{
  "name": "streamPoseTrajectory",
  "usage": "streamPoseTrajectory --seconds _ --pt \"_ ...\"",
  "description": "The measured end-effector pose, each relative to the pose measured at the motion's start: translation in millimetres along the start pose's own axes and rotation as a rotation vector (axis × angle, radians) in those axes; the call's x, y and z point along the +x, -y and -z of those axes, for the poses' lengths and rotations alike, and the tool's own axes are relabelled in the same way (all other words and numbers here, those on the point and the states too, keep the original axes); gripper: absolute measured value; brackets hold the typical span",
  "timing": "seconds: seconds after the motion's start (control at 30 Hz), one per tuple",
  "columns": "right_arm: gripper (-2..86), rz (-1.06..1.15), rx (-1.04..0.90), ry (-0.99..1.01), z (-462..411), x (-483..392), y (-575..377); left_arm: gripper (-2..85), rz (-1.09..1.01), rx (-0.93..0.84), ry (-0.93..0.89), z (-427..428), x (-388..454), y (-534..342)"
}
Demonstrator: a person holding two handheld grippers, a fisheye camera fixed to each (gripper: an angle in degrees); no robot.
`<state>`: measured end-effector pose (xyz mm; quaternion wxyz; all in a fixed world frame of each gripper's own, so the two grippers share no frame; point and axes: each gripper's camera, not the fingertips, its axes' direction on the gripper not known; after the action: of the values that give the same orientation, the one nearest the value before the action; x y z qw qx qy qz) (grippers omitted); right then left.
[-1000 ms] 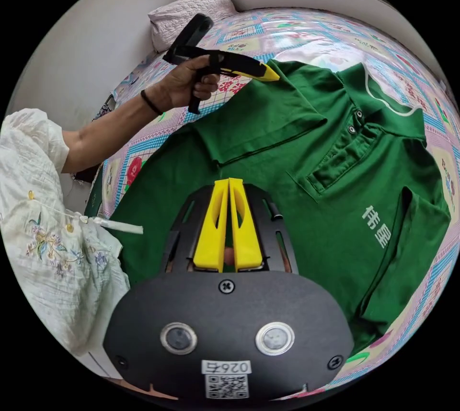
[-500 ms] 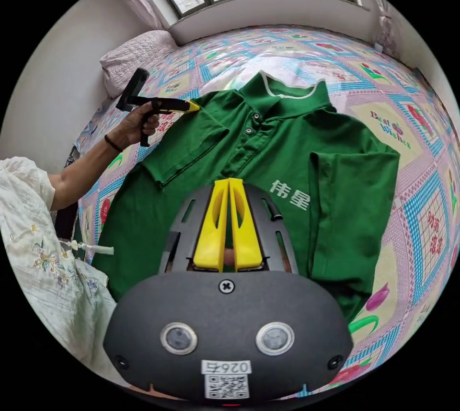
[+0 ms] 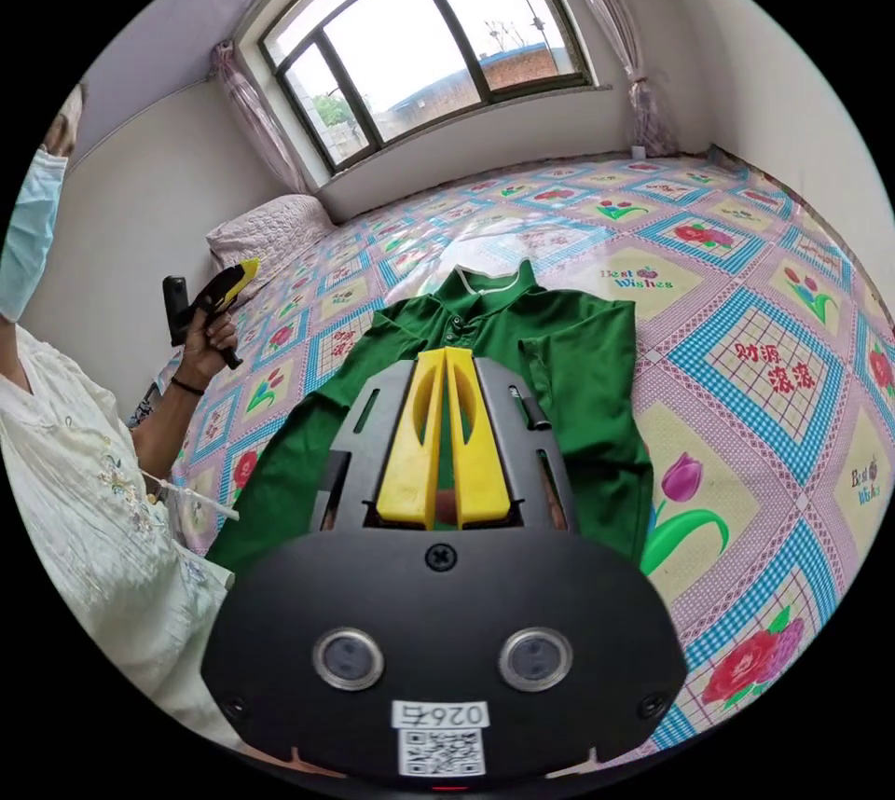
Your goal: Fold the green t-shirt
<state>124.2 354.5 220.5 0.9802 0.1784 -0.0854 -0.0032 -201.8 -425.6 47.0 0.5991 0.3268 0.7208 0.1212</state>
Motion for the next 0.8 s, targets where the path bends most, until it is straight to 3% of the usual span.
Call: streamPoseTrajectory --seconds 0.1,0.17,0.33,0.47,0.6,0.8 --pt "-0.9 0.053 0.178 -0.012 74 -37 -32 -1.0 -0.159 0.149 -0.037 76 73 11" --pt "-0.9 0.120 0.403 0.032 149 -76 -62 -0.9 -0.334 0.307 -0.069 136 135 12" --pt "-0.7 0.198 0.603 -0.054 266 -152 -117 -0.7 -0.424 0.430 -0.121 233 234 7" --pt "1.3 0.276 0.937 -0.053 337 -204 -188 2.0 -0.467 0.575 -0.413 303 287 -18" --pt "2.1 0.307 1.020 0.066 372 -227 -226 -0.1 -0.542 0.688 -0.635 351 318 -38" --pt "-0.7 0.416 0.886 -0.146 402 -273 -260 0.3 -0.560 0.709 -0.440 384 384 -60"
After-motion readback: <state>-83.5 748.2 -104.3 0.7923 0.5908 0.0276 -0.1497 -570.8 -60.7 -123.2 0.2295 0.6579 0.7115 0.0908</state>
